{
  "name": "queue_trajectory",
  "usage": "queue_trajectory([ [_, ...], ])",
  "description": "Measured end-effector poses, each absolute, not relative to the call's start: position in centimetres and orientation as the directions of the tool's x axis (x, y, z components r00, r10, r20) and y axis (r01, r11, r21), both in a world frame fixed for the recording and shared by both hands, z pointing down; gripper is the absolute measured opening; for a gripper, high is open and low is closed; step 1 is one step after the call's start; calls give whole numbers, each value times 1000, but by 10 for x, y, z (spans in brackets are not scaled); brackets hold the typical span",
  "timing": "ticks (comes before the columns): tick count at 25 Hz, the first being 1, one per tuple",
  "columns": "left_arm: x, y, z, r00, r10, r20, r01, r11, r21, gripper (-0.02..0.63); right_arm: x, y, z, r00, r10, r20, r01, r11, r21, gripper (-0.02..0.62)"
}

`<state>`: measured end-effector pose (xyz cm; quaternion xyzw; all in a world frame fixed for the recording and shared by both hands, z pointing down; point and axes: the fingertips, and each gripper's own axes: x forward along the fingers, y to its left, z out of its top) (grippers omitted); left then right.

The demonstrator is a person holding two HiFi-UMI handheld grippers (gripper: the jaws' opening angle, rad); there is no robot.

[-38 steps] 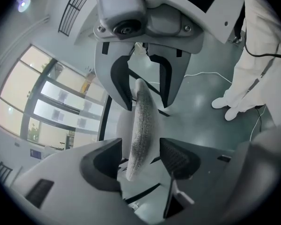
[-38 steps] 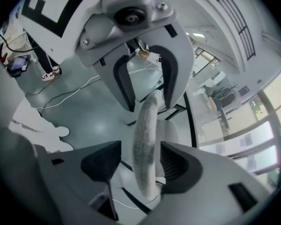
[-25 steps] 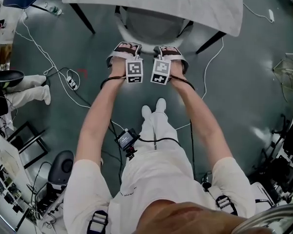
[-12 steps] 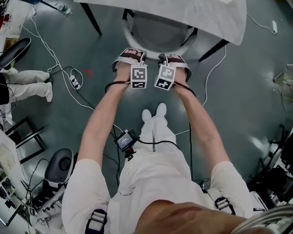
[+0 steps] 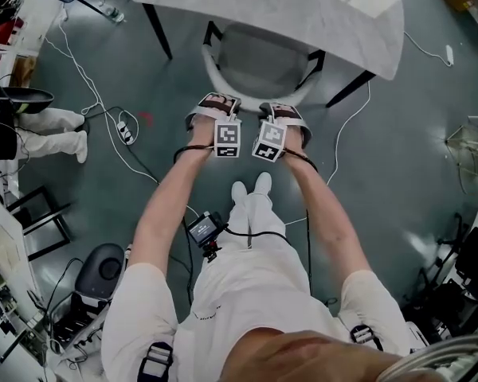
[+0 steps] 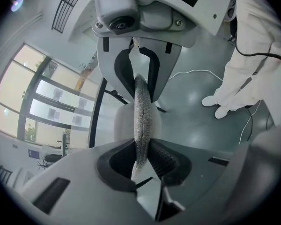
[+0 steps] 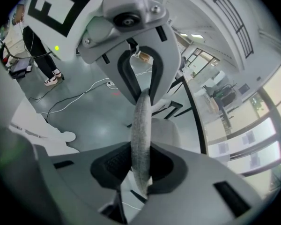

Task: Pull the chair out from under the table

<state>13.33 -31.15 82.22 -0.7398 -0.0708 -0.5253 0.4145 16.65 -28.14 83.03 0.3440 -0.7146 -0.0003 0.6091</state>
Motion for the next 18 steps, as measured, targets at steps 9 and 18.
queue_trajectory([
  [9, 117, -283, 819, 430, -332, 839, 528, -662, -532, 72, 150, -253, 828, -37, -475, 879, -506, 768, 393, 87],
  [18, 95, -262, 820, 420, -335, 843, 509, -682, -525, 72, 128, -231, 828, -42, -464, 885, -529, 762, 374, 89],
])
